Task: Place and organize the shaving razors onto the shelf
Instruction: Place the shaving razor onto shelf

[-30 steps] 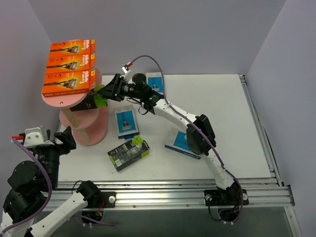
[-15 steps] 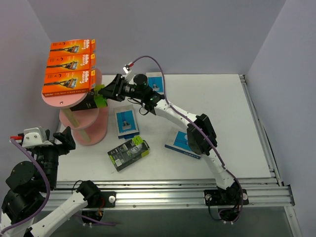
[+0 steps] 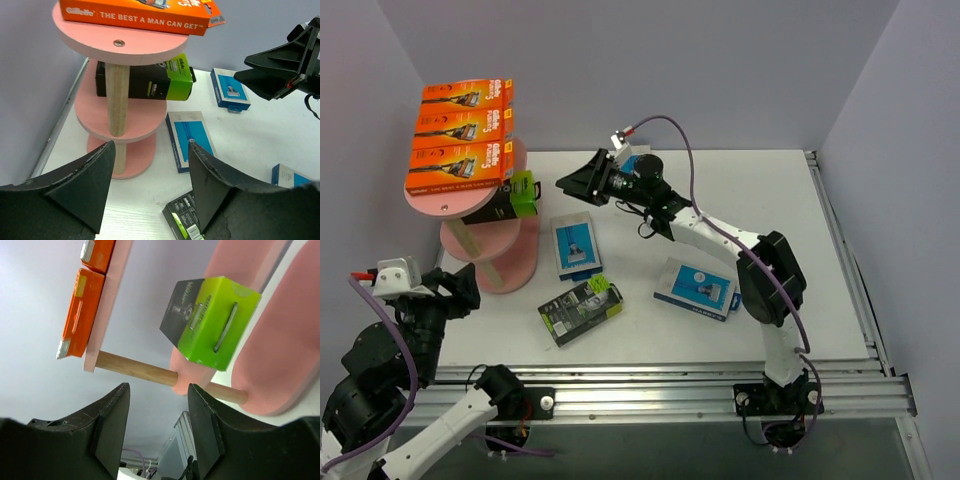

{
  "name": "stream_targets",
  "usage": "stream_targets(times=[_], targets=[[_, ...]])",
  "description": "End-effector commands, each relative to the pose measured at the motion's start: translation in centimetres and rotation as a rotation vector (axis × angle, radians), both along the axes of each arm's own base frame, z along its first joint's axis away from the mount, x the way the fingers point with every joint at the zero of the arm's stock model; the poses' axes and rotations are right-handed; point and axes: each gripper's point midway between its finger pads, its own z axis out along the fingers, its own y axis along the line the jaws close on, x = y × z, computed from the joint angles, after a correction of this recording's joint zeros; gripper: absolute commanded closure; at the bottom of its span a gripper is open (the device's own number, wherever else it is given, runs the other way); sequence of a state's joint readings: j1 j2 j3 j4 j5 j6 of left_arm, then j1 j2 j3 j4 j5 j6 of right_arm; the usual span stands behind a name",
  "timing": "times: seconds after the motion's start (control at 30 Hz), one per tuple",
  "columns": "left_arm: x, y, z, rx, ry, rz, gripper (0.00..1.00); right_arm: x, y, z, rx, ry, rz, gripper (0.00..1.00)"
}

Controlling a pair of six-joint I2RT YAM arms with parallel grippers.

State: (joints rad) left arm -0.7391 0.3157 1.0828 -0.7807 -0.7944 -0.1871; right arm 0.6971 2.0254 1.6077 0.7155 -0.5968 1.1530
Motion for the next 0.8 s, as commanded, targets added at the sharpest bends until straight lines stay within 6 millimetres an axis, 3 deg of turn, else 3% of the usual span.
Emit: stream_targets(times=[0.0,0.07,0.1,0.13,0.37,0.77], targets=[[0.7,-2.1,-1.9,-0.027,0.063,-0.059,0.32,-1.4,-2.8,4.1,0.1,-0.101,0.009,0.54],[0.8,-2.7,-2.4,-0.049,0.071,-0.076,0.34,-1.4,-4.4,4.7,0.11,-0.116,-0.008,0.54],[0.9,-3.1,-2.8,-0.052,0.082,-0.09,0.35,-1.4,-4.9,3.6,0.097,-0.091,-0.013,0.54],[1.0,-3.3,-3.0,-0.063,0.086,-0.097,0.37,-1.7,-5.7,4.1,0.103,-0.101,-0.014,0.54],[2.4,-6.1,-5.2,-0.041,0.147,-0.164,0.42,-1.7,-9.9,2.8,0.09,-0.088,-0.047,0.54],[4.7,-9.4,-8.7,0.052,0.325,-0.199,0.38,-0.9,-16.5,1.7,0.103,-0.066,-0.127,0.52]])
